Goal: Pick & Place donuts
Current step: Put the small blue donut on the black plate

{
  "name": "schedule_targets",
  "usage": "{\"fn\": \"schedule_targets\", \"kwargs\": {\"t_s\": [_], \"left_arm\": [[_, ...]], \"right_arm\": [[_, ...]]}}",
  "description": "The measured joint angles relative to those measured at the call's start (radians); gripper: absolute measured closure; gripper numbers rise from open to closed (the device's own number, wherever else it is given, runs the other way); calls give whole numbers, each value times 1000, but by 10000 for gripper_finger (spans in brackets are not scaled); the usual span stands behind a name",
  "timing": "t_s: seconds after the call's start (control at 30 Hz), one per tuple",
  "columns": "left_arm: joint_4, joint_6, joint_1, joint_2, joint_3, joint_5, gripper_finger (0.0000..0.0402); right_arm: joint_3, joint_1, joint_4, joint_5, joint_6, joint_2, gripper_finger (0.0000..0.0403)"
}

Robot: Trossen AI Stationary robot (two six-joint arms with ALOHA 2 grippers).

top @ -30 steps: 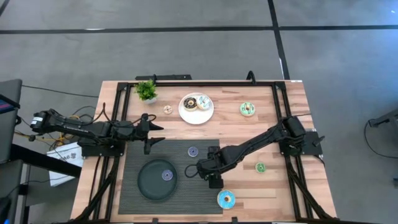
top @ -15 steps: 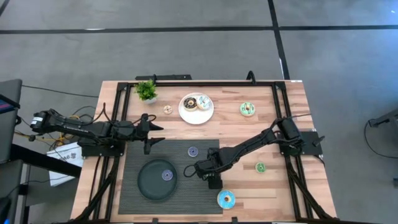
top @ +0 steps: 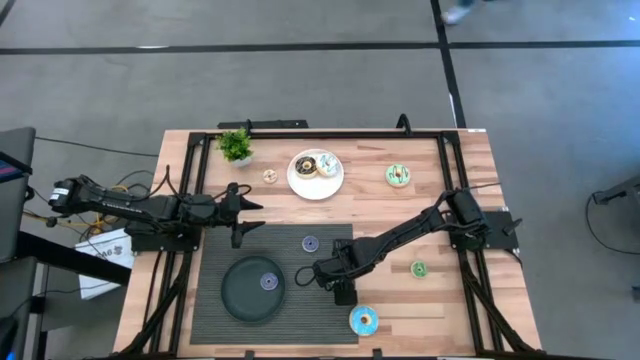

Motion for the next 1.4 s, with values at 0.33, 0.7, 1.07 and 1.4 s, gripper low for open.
{"fn": "schedule_targets", "kwargs": {"t_s": [0.33,0.7,1.07,1.4], "left_arm": [[1,0,0,0,0,1,176],[1,-46,0,0,0,2,176],[-1,-49,0,0,0,2,176],[-2,-49,0,0,0,2,176]], "right_arm": [[0,-1,0,0,0,0,222],[4,-24,-21,-32,-9,-14,224],[181,-111,88,-28,-85,-31,227],[329,-137,364,-30,-184,70,229]]}}
